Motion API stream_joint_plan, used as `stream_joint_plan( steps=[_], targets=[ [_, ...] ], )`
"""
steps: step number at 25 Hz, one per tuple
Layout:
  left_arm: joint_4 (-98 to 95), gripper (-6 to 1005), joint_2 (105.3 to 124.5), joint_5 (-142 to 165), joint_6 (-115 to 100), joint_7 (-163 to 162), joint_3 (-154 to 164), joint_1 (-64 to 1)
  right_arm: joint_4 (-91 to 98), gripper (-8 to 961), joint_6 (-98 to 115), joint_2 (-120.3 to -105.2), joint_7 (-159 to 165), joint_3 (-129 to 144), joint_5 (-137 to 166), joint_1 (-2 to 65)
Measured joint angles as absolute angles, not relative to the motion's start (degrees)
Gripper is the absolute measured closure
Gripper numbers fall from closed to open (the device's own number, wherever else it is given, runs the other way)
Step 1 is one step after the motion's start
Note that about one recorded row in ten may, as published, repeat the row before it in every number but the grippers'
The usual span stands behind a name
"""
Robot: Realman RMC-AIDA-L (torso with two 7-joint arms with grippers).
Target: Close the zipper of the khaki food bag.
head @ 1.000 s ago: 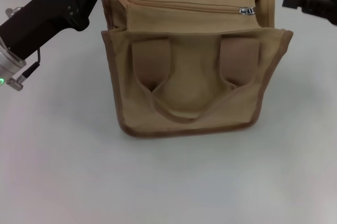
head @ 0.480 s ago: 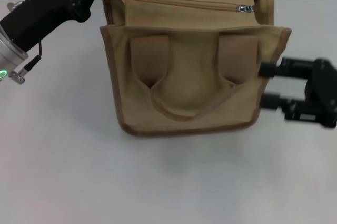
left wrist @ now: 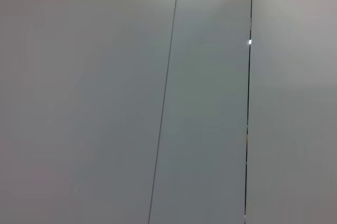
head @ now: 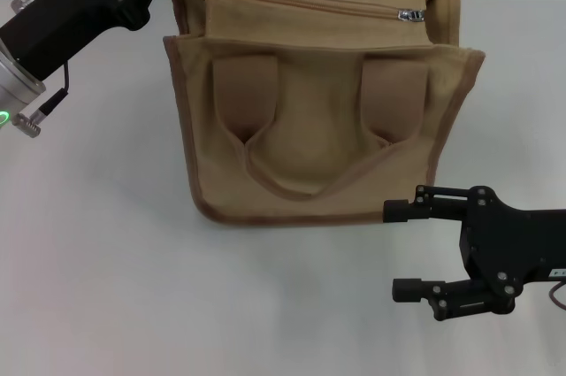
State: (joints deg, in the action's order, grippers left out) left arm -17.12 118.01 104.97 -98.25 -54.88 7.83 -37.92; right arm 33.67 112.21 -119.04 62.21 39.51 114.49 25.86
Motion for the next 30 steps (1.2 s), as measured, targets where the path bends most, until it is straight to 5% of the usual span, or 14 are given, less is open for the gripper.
stream_joint_plan(
  steps=[21,30],
  targets=[
    [-21.82,827,117.4,103.51,-96.93,-65.52,11.23,-31.63,29.71,145,108.01,-119.29,59.24,41.14,114.02,27.59],
    [-30.25,539,113.76,103.55,-102.16,-73.91,21.84,-25.86,28.63,145,107.84,-119.28,59.23,41.13,113.98,28.94]
  ],
)
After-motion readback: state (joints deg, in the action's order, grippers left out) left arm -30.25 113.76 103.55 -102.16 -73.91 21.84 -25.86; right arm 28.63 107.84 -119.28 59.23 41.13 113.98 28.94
